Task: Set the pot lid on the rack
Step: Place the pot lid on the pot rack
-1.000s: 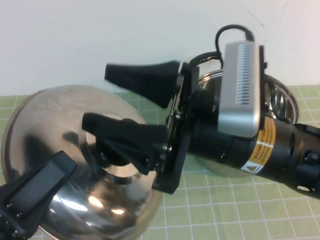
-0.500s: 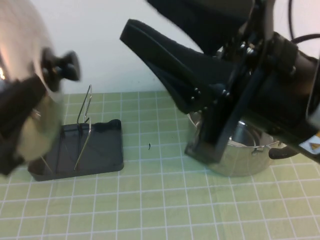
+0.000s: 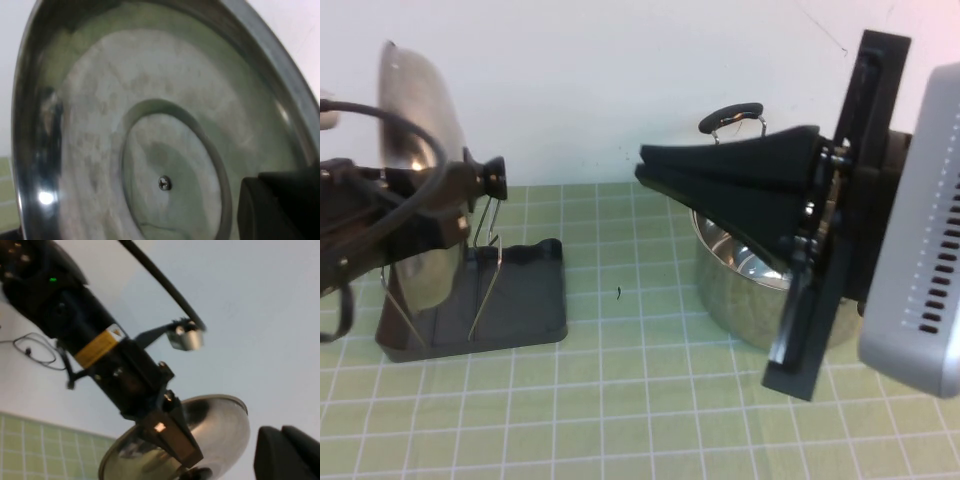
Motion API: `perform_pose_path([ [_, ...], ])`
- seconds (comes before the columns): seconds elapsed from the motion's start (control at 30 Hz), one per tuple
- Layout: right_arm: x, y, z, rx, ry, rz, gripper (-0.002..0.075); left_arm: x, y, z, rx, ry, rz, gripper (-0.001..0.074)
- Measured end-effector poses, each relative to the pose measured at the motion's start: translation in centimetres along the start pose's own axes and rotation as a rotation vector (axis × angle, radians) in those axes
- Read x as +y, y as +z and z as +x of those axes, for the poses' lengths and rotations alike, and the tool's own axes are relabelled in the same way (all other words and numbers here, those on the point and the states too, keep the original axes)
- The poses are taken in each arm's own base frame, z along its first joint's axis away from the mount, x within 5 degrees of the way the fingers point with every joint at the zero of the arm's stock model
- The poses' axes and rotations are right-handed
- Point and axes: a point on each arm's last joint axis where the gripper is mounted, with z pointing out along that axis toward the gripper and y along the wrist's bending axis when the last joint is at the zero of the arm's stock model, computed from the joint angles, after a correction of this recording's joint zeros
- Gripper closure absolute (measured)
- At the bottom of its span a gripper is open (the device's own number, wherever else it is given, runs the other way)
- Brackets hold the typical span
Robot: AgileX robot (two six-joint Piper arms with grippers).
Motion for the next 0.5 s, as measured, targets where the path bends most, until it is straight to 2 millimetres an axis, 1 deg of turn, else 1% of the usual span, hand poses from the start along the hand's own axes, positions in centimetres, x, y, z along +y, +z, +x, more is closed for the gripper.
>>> perform_pose_path([
  [0.13,0.3,-0.4,-0.1,0.031,0.023,-0.041,0.0726,1.3,2.4,0.7,0.067,-0.032,-0.017,0.0644],
  [0.3,0.8,-0.5,0.3,0.075,0.039,-0.09,0.0726,2.7,5.2,1.3,0.129,-0.013,-0.028,0.0644],
  [0.5,1.2,-0.5,0.5,0.103,0.087,-0.131,0.0726,3.9,7.4,1.8,0.175,-0.019,-0.04,0.0644],
])
